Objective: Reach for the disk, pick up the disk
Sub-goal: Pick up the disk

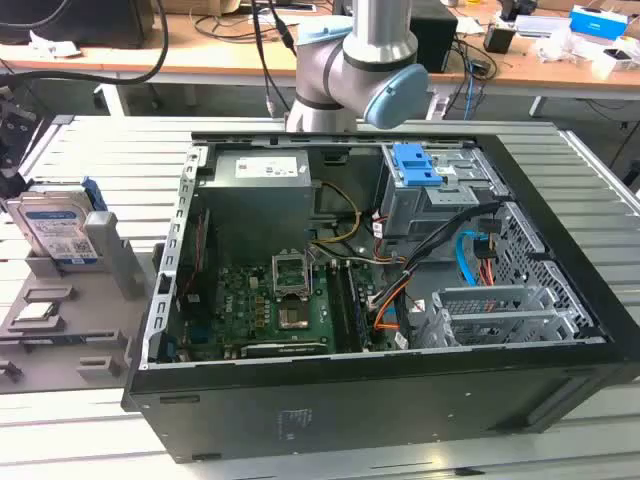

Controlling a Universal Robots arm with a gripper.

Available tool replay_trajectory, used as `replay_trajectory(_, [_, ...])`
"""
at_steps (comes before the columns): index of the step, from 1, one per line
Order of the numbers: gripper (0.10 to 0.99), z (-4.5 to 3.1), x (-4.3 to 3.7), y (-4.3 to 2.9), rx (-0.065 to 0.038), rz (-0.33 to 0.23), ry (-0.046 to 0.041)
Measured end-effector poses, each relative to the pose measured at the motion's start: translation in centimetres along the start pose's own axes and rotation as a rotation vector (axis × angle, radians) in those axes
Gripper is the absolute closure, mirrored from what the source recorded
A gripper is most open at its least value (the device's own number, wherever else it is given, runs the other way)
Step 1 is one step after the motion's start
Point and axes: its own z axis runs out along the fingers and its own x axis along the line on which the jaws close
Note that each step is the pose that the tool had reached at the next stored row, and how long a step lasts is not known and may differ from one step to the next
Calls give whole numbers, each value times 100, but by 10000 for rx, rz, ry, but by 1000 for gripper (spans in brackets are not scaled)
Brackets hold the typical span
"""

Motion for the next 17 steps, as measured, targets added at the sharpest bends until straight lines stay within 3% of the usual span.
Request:
replay_trajectory(8, [980,0,0,0,2,-1618,62])
replay_trajectory(17, [980,0,0,0,1,-3020,116])
